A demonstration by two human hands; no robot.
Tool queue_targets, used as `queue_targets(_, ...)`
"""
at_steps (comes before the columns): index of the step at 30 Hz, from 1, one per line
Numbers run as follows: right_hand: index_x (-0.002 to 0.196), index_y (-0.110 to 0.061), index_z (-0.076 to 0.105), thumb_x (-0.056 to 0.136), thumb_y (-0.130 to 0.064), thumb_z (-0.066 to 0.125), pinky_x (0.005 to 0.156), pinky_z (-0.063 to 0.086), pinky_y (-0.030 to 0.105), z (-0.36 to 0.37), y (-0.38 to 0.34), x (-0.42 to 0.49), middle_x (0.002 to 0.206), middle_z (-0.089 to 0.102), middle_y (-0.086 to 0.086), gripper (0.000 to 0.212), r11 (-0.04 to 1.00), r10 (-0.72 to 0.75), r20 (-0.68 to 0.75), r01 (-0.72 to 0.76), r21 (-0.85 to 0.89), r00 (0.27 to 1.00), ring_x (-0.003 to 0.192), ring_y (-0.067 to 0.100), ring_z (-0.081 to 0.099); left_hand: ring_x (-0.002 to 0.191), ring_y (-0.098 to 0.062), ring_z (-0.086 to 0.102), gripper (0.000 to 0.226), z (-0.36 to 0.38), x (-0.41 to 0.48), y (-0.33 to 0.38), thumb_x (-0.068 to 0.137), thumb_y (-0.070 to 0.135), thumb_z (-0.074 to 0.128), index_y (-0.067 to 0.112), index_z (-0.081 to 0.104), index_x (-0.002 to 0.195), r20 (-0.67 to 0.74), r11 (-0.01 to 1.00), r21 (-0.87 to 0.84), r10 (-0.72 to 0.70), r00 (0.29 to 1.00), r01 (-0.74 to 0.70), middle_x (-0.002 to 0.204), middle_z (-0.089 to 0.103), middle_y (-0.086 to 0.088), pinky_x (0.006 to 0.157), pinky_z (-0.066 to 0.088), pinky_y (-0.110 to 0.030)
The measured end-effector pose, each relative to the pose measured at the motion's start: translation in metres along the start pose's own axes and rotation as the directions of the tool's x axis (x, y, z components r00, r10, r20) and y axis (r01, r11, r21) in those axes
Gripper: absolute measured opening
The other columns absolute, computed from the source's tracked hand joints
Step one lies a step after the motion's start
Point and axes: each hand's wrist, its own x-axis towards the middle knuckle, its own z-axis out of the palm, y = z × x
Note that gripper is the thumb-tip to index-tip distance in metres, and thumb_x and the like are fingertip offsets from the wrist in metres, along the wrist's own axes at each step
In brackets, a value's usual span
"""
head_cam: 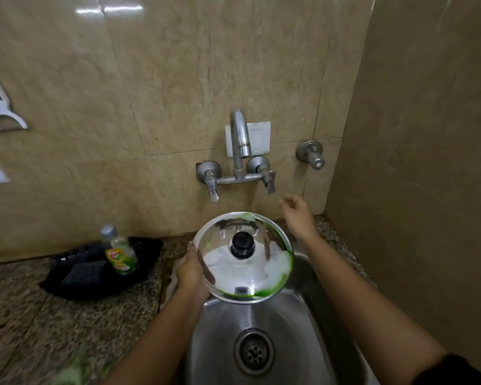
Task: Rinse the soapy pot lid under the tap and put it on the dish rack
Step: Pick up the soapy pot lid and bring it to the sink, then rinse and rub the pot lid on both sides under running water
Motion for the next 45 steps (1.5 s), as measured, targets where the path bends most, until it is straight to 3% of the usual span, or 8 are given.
queue_targets(8,0.089,-0.013,0.066,0.094,-0.042,0.053,0.067,0.045,0.032,0.033,-0.032,0.029,0.08,0.067,0.001,0.032,0.986,-0.159,-0.116,0.152,-0.069,0.98,0.079,0.02,0.063,0.093,-0.035,0.061,0.038,-0.003,0.014,-0.001,0.094,0.048,0.047,0.015,0.06,0.081,0.033,0.996,-0.033,-0.078,0.996,0.08,0.084,0.064,-0.011,0.094,0.042,-0.063)
queue_targets(15,0.084,-0.01,0.063,0.097,-0.044,0.046,0.05,0.028,0.026,0.035,-0.045,0.034,0.071,0.06,0.004,0.04,0.98,-0.119,-0.131,0.095,-0.174,0.984,0.066,0.018,0.053,0.106,-0.035,0.059,0.035,-0.003,0.016,-0.003,0.094,0.047,0.047,0.017,0.061,0.087,0.07,0.982,-0.117,-0.14,0.988,0.147,0.106,0.065,-0.011,0.097,0.038,-0.065)
queue_targets(22,0.063,-0.016,0.055,0.097,-0.041,0.046,0.058,0.036,0.026,0.031,-0.044,0.033,0.067,0.058,0.001,0.043,0.999,-0.01,-0.112,0.015,0.046,0.994,0.064,0.013,0.053,0.095,-0.033,0.061,0.034,-0.003,0.013,0.002,0.096,0.043,0.046,0.015,0.06,0.084,0.027,0.988,-0.108,-0.108,0.994,0.111,0.087,0.065,-0.009,0.097,0.043,-0.059)
queue_targets(27,0.085,-0.025,0.065,0.097,-0.039,0.049,0.101,0.046,0.038,0.019,-0.014,0.028,0.095,0.065,-0.005,0.024,0.988,-0.034,0.069,0.023,0.153,0.997,0.105,0.019,0.06,0.07,-0.024,0.061,0.036,-0.007,0.013,0.002,0.095,0.04,0.05,0.008,0.061,0.083,-0.05,0.996,-0.076,-0.052,0.997,0.048,0.073,0.062,-0.006,0.069,0.054,-0.038)
queue_targets(33,0.106,-0.01,0.065,0.098,-0.033,0.048,0.084,0.044,0.033,0.024,-0.028,0.016,0.093,0.065,-0.002,0.029,0.993,-0.099,0.027,0.097,0.066,0.995,0.094,0.018,0.061,0.062,-0.019,0.055,0.039,-0.003,0.005,0.006,0.095,0.04,0.051,0.004,0.062,0.105,-0.063,0.997,-0.079,-0.013,0.998,0.008,0.069,0.057,-0.003,0.059,0.046,-0.03)
queue_targets(36,0.138,-0.011,0.048,0.1,-0.034,0.042,0.099,0.038,0.034,0.024,-0.006,-0.012,0.135,0.056,0.007,0.045,0.984,-0.071,0.1,0.086,-0.156,0.992,0.127,0.025,0.049,0.064,-0.019,0.055,0.044,-0.006,0.004,0.005,0.095,0.04,0.05,0.001,0.061,0.112,-0.073,1.0,-0.026,0.004,0.997,-0.006,0.071,0.057,-0.003,0.074,0.049,-0.036)
queue_targets(40,0.146,-0.014,0.036,0.102,-0.033,0.036,0.112,0.022,0.029,0.012,0.037,-0.068,0.155,0.033,0.004,0.048,0.858,-0.212,0.173,0.268,-0.438,0.962,0.143,0.019,0.027,0.08,-0.031,0.062,0.043,-0.013,0.01,0.007,0.096,0.042,0.047,0.003,0.062,0.107,-0.109,0.999,0.009,0.04,0.993,-0.039,0.078,0.062,-0.007,0.087,0.053,-0.049)
queue_targets(45,0.153,-0.022,0.001,0.099,-0.047,0.021,0.12,-0.001,0.032,0.028,0.051,-0.108,0.157,-0.008,-0.009,0.062,0.57,-0.304,0.441,0.532,-0.626,0.845,0.146,0.01,-0.01,0.068,-0.022,0.058,0.034,-0.012,0.011,0.003,0.098,0.035,0.045,0.005,0.061,0.097,-0.147,0.992,0.013,0.126,0.981,-0.126,0.077,0.061,-0.007,0.059,0.047,-0.028)
